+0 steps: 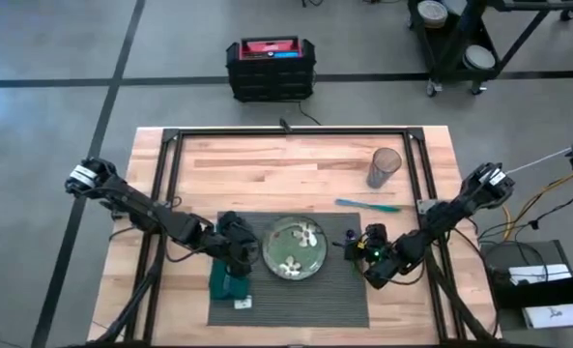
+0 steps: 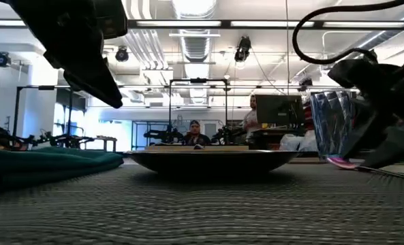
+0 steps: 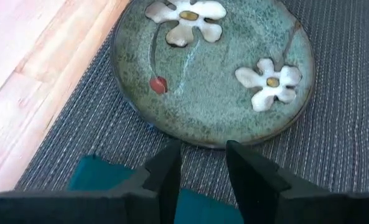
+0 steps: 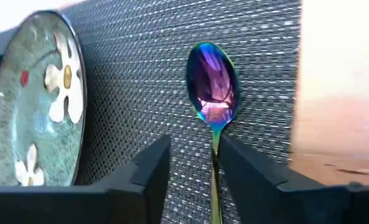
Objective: Set table place
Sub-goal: Put the iridescent blue spoon on the gray place mat, then adjust the gray place mat
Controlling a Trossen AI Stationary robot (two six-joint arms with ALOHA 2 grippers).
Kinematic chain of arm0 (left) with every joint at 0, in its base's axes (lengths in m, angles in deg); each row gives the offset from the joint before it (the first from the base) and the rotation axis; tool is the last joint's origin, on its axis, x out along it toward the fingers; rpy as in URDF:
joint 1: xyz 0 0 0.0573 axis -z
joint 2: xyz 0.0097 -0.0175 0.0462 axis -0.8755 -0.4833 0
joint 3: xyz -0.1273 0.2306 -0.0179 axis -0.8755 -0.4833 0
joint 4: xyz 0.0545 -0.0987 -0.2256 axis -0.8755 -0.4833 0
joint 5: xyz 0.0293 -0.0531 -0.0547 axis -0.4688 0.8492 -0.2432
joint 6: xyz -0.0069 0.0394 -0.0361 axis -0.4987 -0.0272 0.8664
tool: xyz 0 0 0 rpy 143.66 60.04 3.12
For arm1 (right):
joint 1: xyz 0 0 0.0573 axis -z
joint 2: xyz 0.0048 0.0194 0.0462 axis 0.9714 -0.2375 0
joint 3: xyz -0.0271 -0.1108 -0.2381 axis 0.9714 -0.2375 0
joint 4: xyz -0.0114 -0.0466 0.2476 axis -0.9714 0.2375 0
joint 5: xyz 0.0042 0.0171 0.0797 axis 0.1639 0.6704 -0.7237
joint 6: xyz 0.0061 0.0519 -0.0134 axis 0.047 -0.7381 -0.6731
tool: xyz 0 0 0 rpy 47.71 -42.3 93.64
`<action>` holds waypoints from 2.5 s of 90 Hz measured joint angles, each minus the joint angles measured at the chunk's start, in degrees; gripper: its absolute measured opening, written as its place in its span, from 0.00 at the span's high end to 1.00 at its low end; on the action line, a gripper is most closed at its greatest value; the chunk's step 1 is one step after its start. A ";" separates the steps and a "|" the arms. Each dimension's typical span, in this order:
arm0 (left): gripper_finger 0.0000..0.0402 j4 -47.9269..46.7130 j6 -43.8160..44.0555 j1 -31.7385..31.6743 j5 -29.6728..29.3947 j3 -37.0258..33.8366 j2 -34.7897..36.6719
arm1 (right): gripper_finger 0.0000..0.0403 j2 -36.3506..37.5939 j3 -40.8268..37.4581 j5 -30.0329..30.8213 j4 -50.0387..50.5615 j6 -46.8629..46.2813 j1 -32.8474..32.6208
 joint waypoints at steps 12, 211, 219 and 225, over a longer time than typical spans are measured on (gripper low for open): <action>0.72 0.10 0.01 0.00 0.00 0.00 0.00 | 0.59 4.37 -0.11 -4.29 1.93 9.03 0.15; 0.72 13.48 -11.18 0.17 10.45 3.02 -17.06 | 0.95 9.22 1.60 -4.28 -18.35 82.45 5.42; 0.72 13.34 -12.01 0.02 10.43 4.44 -20.15 | 0.95 9.22 1.60 -4.28 -18.22 82.14 5.31; 0.72 12.62 -12.04 -0.11 10.27 4.92 -22.10 | 0.95 9.22 1.60 -4.28 -18.29 82.18 5.31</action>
